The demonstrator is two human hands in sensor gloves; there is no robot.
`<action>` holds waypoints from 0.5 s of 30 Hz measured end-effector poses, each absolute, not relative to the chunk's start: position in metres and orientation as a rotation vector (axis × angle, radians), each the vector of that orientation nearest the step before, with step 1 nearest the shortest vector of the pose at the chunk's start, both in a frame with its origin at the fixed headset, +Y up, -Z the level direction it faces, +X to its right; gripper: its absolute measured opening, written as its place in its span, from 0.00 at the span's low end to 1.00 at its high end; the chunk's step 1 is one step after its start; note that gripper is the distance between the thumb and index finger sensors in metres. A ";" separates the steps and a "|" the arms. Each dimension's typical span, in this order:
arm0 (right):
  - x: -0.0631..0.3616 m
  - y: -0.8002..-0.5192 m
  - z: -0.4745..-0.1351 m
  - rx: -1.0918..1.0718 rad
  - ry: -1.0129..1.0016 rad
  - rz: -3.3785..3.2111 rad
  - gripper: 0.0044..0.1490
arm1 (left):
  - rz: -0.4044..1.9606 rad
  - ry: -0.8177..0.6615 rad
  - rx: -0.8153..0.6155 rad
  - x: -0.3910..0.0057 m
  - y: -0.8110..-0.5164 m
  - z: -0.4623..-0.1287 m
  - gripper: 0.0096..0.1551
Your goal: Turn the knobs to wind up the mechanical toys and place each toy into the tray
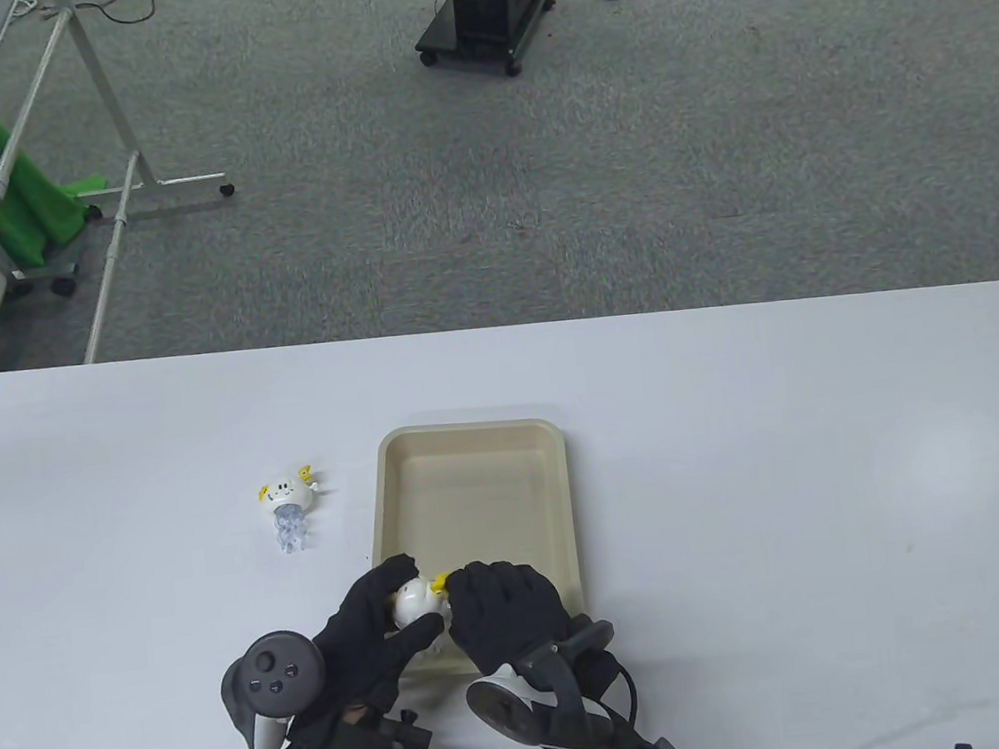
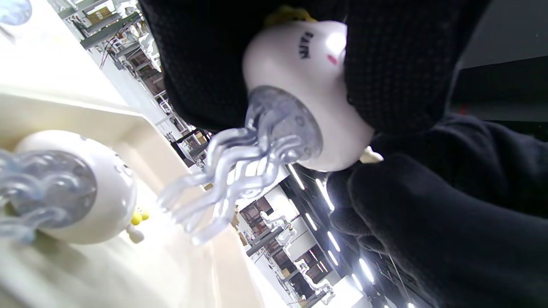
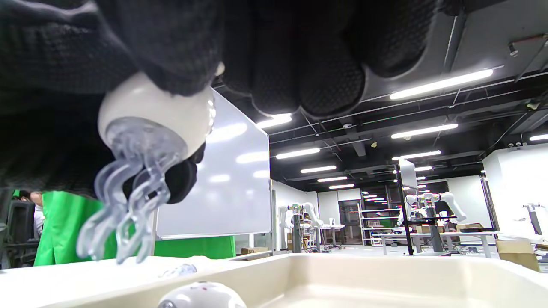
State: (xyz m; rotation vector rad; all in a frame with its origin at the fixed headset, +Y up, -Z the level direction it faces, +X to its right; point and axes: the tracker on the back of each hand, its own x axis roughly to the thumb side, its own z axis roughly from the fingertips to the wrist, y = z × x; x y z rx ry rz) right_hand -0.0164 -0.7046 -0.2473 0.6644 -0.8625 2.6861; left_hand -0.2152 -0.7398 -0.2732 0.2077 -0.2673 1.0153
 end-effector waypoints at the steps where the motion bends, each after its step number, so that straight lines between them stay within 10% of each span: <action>1: -0.016 -0.704 -0.248 0.663 -0.862 2.674 0.32 | 1.018 -0.269 0.203 -0.215 -0.740 -0.273 0.45; 15: 0.031 -0.724 -0.290 0.079 0.013 1.958 0.25 | 0.953 -0.329 0.186 -0.202 -0.736 -0.271 0.45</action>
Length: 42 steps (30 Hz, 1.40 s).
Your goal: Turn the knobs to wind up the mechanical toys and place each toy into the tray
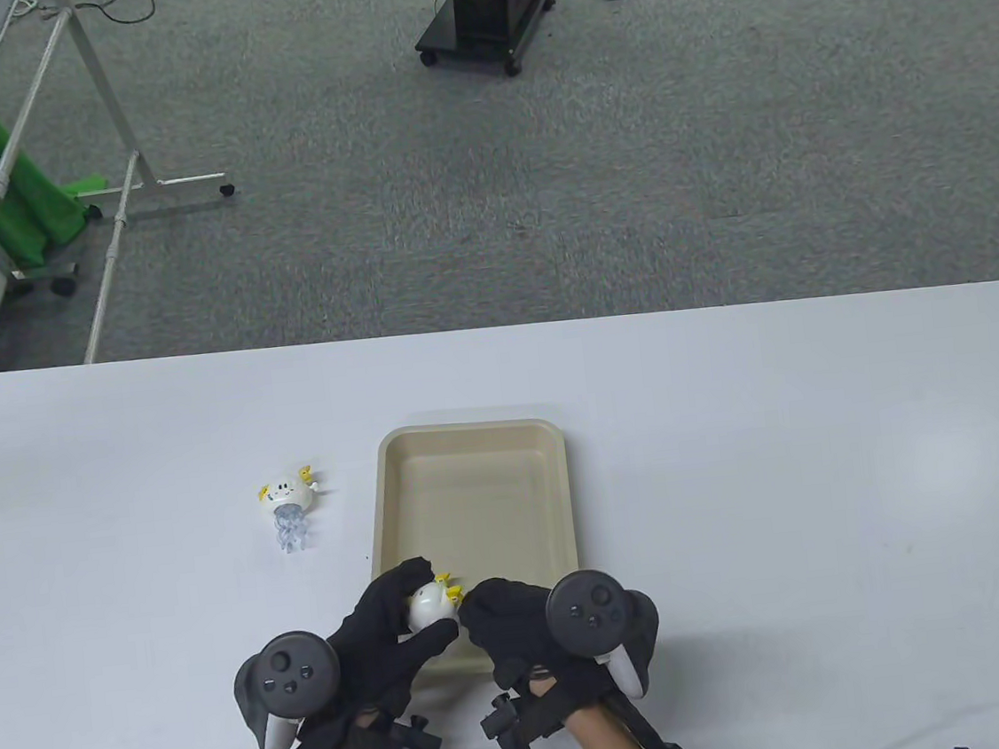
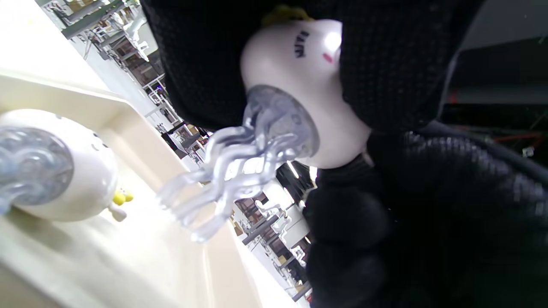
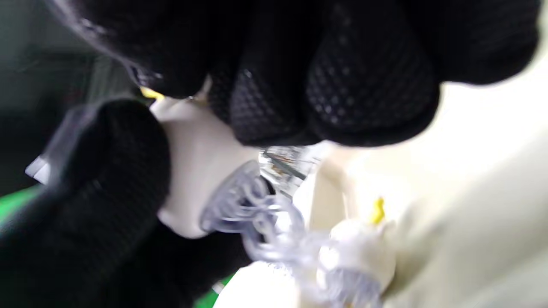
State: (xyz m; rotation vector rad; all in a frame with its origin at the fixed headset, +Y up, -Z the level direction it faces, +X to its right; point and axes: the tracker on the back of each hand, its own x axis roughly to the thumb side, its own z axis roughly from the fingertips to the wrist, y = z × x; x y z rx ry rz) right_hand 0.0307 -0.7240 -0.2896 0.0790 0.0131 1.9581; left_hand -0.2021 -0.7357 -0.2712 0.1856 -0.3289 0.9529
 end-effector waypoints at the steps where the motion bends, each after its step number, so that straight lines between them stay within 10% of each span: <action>1: 0.034 -0.732 -0.290 -0.028 0.097 1.843 0.25 | 0.969 -0.328 0.173 -0.200 -0.736 -0.271 0.45; 5: 0.039 -0.747 -0.291 -0.150 0.260 1.695 0.24 | 0.901 -0.353 0.186 -0.195 -0.735 -0.269 0.45; 19: 0.087 -0.718 -0.292 -0.120 -0.102 1.848 0.32 | 0.556 -0.375 0.176 -0.164 -0.705 -0.289 0.45; 32: 0.111 -0.723 -0.295 -0.217 -0.127 1.776 0.32 | 0.130 -0.374 -0.239 -0.107 -0.747 -0.321 0.44; 42: 0.111 -0.723 -0.295 -0.211 -0.125 1.779 0.32 | 0.116 -0.344 -0.245 -0.110 -0.742 -0.325 0.46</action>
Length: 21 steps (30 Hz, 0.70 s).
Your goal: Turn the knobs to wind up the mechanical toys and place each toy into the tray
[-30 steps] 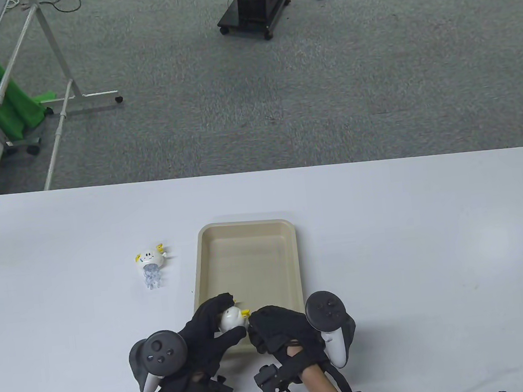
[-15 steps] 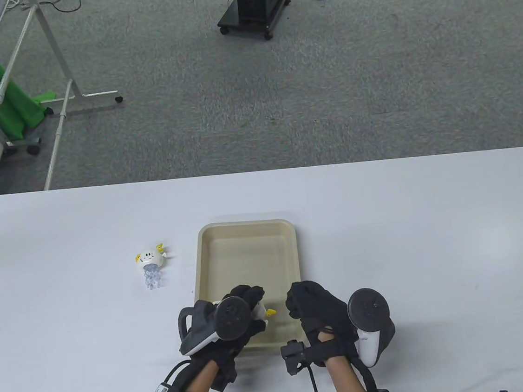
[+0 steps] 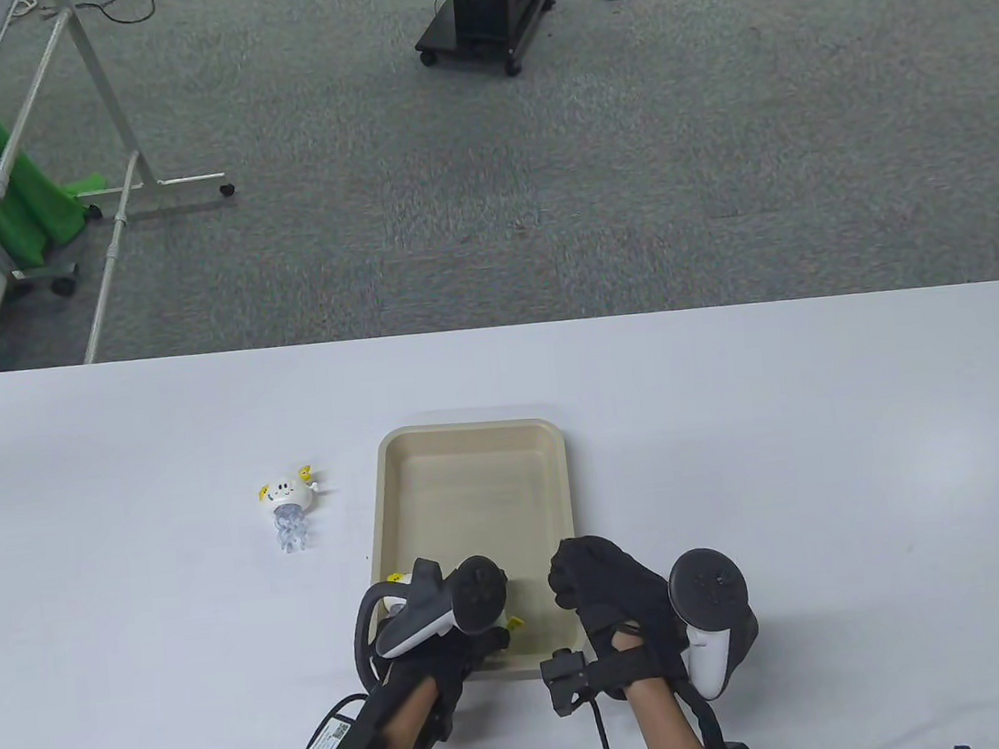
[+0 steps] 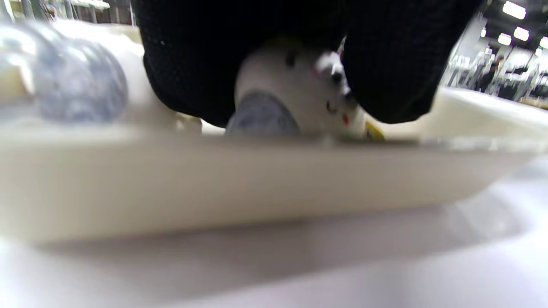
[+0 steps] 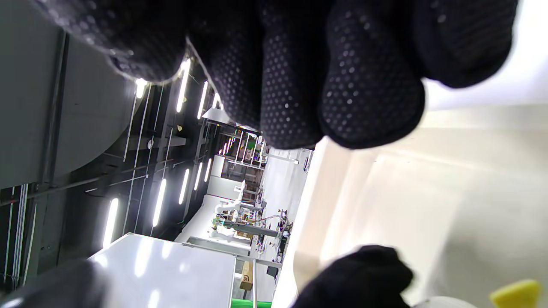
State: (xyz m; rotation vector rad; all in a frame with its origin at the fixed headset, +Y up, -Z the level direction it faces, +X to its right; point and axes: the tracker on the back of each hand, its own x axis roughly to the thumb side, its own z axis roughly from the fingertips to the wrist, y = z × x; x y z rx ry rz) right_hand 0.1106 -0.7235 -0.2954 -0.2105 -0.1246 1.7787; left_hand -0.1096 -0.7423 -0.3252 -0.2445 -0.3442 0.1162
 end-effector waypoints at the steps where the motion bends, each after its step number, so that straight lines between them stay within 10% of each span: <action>1: 0.111 -0.724 -0.296 -0.210 -0.124 1.778 0.32 | 0.157 -0.337 -0.179 -0.117 -0.732 -0.326 0.47; 9: 0.110 -0.724 -0.296 -0.205 -0.124 1.786 0.32 | 0.291 -0.087 0.007 -0.198 -0.696 -0.352 0.46; 21: 0.105 -0.726 -0.297 -0.189 -0.109 1.807 0.32 | 0.303 0.296 -0.032 -0.302 -0.732 -0.387 0.51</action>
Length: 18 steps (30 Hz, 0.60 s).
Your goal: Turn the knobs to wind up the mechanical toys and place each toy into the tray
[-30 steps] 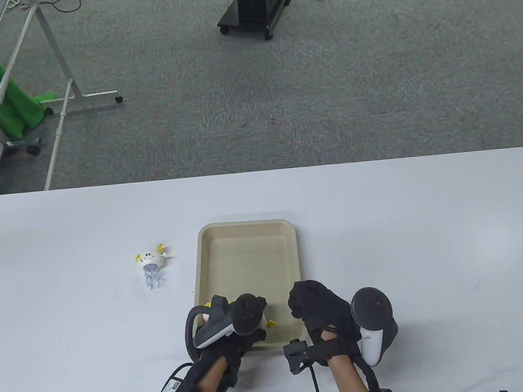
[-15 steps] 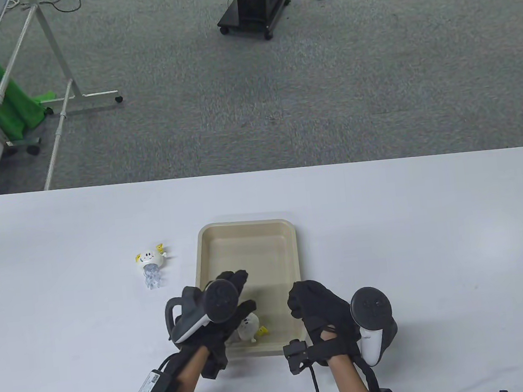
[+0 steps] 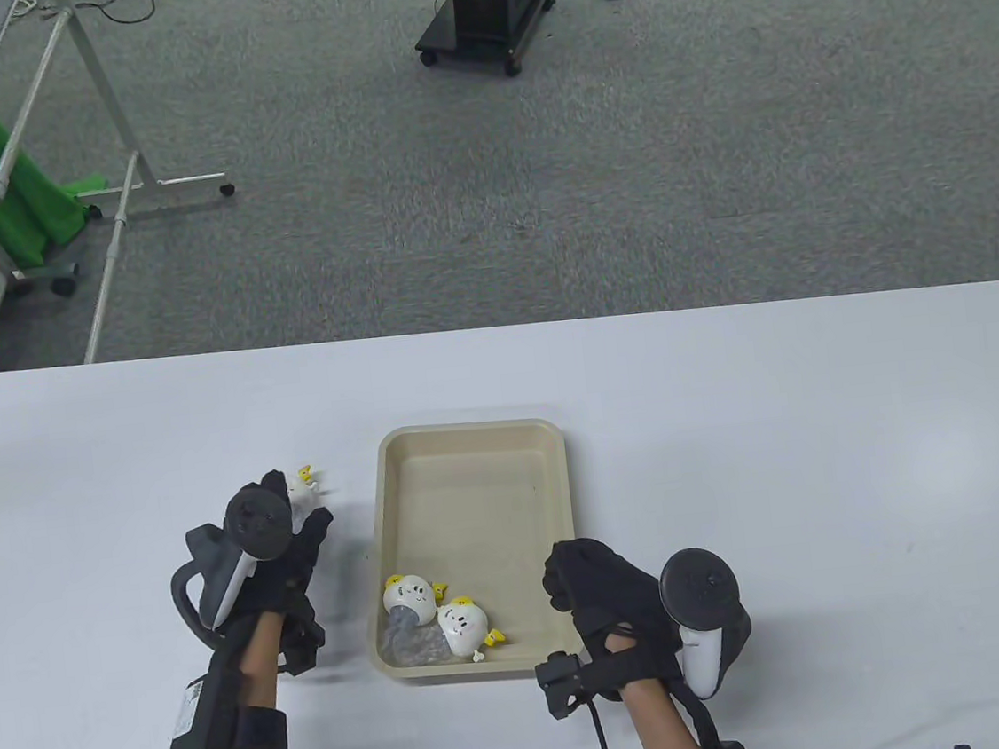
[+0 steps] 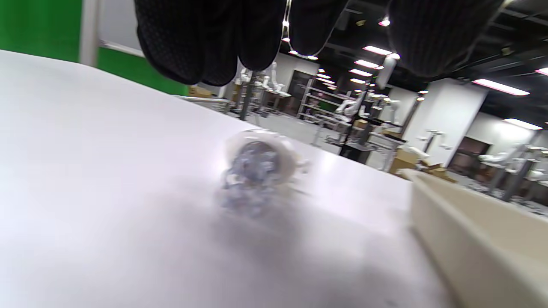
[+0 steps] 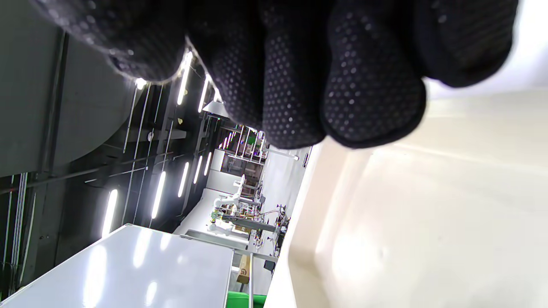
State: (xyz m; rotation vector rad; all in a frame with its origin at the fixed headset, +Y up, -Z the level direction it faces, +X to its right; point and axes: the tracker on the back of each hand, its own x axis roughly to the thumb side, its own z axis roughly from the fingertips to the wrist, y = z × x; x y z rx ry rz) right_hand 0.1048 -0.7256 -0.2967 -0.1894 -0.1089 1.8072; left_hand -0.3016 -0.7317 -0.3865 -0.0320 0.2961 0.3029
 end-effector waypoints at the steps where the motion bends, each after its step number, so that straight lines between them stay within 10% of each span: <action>1: 0.105 -0.726 -0.297 -0.189 -0.108 1.808 0.32 | 0.305 0.307 -0.033 -0.305 -0.734 -0.389 0.52; 18: 0.101 -0.726 -0.298 -0.164 -0.103 1.810 0.32 | 0.336 0.355 -0.109 -0.319 -0.763 -0.440 0.58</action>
